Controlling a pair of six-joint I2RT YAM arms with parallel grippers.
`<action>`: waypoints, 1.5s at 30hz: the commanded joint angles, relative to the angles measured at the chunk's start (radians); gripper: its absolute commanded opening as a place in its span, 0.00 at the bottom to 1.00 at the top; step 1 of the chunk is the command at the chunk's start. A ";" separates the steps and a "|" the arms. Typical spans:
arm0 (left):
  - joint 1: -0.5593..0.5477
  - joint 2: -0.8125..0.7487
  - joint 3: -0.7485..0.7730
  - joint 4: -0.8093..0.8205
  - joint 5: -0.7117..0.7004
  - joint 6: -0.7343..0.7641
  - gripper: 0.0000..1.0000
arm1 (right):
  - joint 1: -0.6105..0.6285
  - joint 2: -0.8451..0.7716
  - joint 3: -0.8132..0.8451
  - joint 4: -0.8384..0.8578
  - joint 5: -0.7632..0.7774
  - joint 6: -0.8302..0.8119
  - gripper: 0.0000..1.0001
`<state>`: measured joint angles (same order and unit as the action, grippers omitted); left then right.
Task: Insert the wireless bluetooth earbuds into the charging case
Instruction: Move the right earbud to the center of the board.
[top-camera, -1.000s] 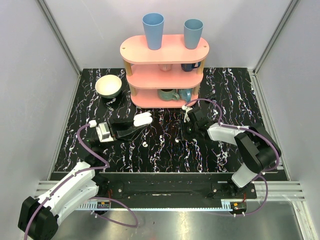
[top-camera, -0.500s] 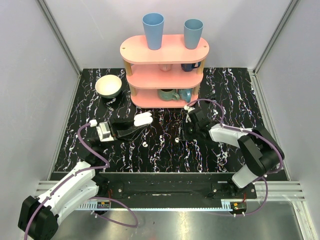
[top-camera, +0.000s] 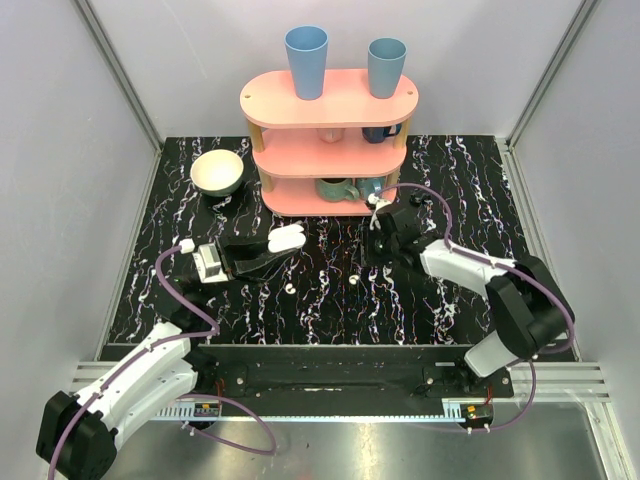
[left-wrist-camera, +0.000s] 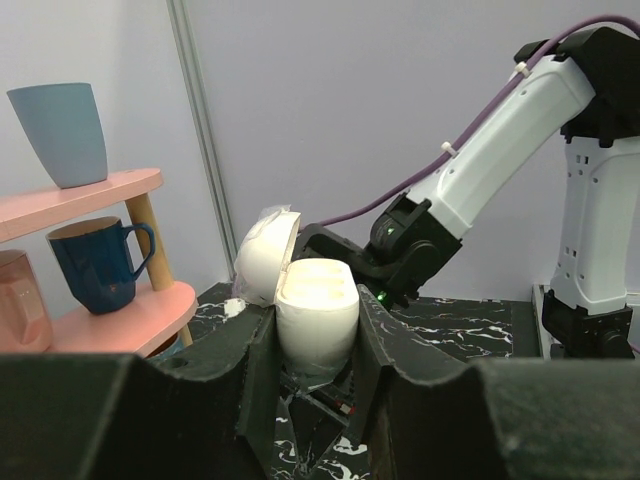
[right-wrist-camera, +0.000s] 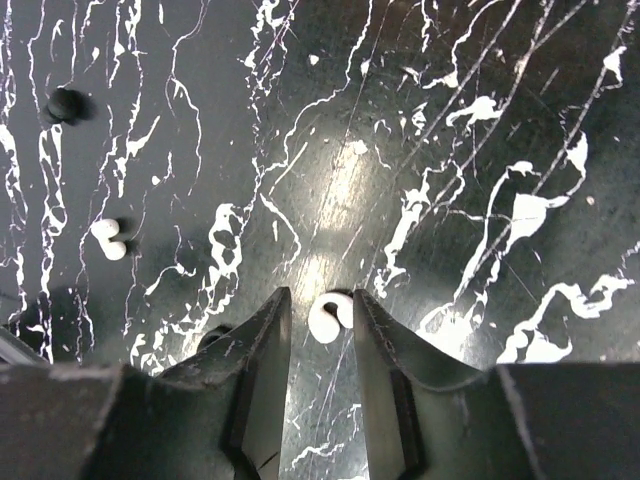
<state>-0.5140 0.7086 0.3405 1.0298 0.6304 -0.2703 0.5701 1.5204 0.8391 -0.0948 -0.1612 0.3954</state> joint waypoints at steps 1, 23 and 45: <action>-0.001 -0.015 0.035 0.046 0.014 -0.004 0.00 | 0.001 0.066 0.058 -0.013 -0.044 -0.038 0.39; -0.003 -0.017 0.037 0.029 0.009 0.005 0.00 | 0.001 0.161 -0.017 0.086 -0.152 0.095 0.39; -0.001 -0.006 0.034 0.047 0.014 -0.015 0.00 | 0.001 0.040 -0.097 0.066 -0.138 0.134 0.38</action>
<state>-0.5140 0.6987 0.3405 1.0248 0.6304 -0.2707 0.5701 1.6005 0.7479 -0.0311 -0.2924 0.5125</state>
